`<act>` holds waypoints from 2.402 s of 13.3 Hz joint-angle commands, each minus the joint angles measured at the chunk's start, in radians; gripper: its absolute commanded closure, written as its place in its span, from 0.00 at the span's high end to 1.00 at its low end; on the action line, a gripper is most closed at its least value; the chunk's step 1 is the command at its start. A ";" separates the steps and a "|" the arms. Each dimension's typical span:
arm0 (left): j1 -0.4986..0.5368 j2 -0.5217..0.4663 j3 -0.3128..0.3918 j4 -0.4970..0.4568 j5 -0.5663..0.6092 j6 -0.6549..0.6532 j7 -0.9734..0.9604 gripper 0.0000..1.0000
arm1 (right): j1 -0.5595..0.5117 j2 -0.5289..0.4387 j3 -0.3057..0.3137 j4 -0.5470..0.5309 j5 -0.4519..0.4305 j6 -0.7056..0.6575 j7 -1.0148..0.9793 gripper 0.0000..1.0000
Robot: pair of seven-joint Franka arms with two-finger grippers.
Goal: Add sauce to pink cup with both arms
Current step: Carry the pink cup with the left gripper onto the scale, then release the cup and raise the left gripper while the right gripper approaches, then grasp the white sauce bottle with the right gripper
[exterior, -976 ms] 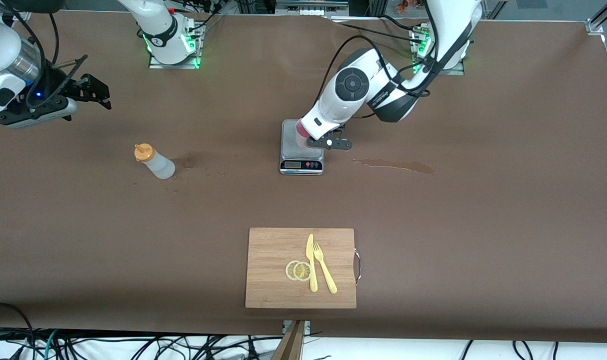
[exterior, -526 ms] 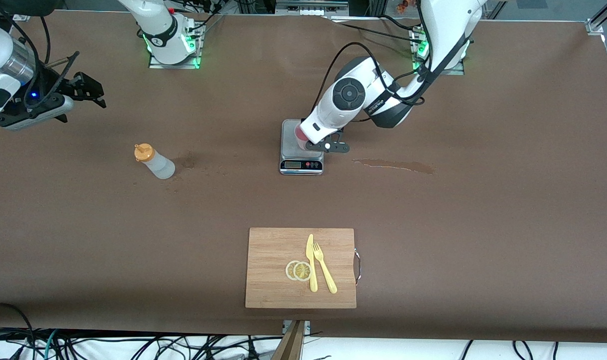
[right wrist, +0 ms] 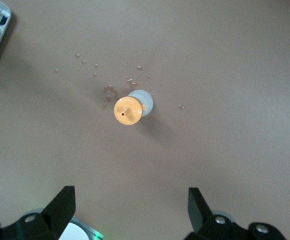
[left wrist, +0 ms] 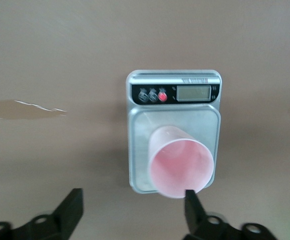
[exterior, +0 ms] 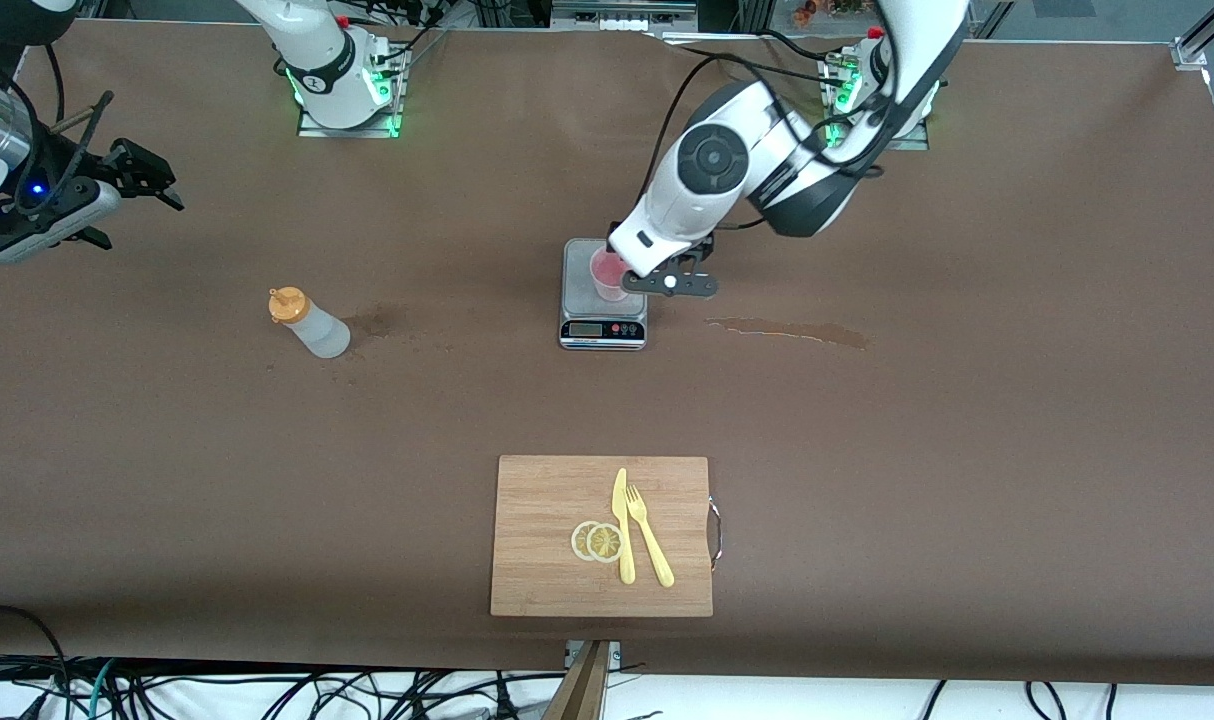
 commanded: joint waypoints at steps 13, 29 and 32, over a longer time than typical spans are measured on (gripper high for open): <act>0.010 -0.327 0.442 0.234 0.140 -0.345 0.705 1.00 | -0.123 0.145 -0.105 -0.105 0.362 0.007 -0.859 1.00; 0.220 -0.384 0.522 0.180 0.035 -0.456 0.905 1.00 | -0.185 0.571 -0.175 -0.164 0.735 0.052 -1.582 1.00; 0.212 -0.376 0.522 0.174 0.035 -0.460 0.905 1.00 | -0.181 0.642 -0.159 -0.125 0.799 0.053 -1.616 1.00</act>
